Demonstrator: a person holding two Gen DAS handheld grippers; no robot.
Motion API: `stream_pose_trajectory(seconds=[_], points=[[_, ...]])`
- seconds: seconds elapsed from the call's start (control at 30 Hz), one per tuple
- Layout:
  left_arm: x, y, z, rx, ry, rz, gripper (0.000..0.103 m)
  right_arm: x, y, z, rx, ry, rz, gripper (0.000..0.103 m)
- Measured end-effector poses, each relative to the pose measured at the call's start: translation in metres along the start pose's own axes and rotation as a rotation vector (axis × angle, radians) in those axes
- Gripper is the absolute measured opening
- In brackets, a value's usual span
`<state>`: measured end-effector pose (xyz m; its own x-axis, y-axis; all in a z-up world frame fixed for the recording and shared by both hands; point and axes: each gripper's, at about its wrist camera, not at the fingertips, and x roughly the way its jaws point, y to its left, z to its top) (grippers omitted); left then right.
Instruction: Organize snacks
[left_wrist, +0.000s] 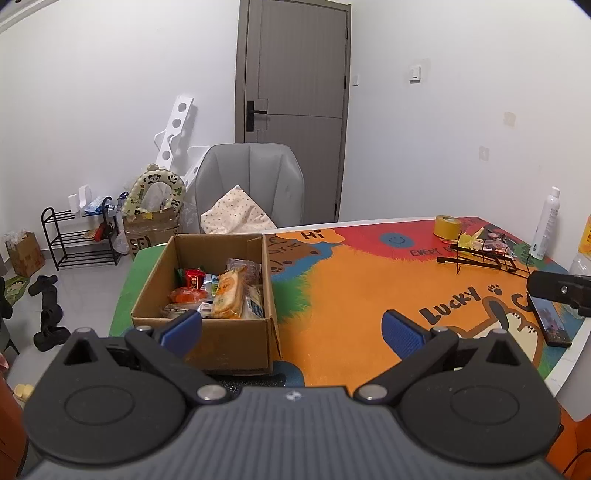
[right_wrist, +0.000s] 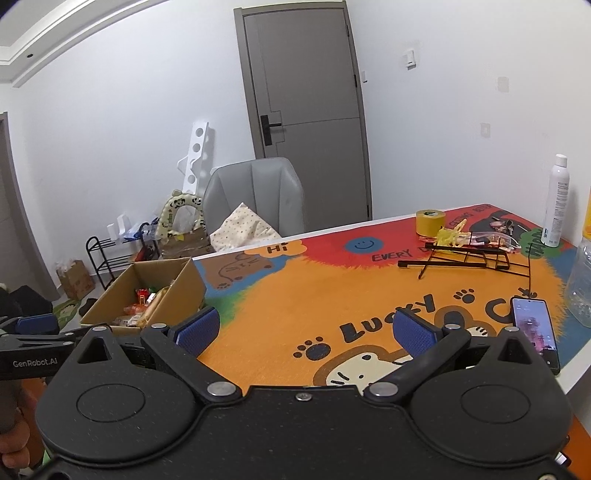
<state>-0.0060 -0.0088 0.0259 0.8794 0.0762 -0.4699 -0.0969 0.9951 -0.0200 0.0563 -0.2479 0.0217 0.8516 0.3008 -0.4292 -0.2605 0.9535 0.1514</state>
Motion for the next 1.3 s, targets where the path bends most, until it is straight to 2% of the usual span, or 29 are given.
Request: stream_pose_trajectory(seconds=[1.3], points=[[-0.001,0.012,0.003,-0.035,0.018,-0.001,0.103,0.003,0.008,-0.002,-0.018,0.015,0.012,0.103]])
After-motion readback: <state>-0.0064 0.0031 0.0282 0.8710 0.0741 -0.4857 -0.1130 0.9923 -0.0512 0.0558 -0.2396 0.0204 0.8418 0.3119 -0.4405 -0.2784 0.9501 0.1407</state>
